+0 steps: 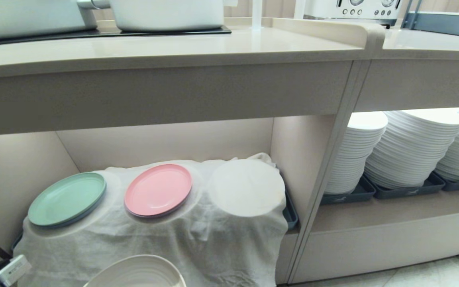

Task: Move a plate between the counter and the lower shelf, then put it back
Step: Put the plate in the cupboard

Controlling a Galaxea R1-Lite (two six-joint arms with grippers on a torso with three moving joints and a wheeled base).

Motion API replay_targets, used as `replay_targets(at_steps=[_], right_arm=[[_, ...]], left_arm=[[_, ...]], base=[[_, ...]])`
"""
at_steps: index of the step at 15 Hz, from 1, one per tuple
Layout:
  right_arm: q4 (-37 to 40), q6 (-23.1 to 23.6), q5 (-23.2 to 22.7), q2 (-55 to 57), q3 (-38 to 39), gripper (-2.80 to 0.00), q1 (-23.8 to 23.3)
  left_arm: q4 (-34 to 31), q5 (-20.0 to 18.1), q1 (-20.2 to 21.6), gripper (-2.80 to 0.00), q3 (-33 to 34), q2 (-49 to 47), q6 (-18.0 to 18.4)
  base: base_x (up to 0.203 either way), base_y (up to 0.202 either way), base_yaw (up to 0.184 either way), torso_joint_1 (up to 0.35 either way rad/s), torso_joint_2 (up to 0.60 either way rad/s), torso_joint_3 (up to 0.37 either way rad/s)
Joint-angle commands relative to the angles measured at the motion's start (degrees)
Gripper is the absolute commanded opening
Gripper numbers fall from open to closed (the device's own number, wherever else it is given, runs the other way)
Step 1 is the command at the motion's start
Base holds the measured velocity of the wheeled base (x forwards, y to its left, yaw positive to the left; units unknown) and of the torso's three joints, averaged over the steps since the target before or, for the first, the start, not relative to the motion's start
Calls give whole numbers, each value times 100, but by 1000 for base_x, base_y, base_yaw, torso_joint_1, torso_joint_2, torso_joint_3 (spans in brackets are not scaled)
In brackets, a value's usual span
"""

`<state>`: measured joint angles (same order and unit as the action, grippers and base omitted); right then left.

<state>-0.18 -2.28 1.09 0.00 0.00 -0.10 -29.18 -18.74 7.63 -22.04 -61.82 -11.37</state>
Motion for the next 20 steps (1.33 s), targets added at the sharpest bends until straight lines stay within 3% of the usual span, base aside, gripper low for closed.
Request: replay_targets(at_steps=[1,17,20], right_arm=[[1,-1,5,0,0,-280,1],[1,-1,-4,0,0,-280,1],[1,-1,0,0,0,-280,1]], left_arm=[[-17,-7,2,-280,24,-14,-6],[-17,-25,-7,-280,-2,-58,-6],[-17,-25,-11,-280,7,-77,-6]], base=[[0,0,0,0,0,0],[0,0,0,0,0,0],[1,-144,-1,2,0,2]])
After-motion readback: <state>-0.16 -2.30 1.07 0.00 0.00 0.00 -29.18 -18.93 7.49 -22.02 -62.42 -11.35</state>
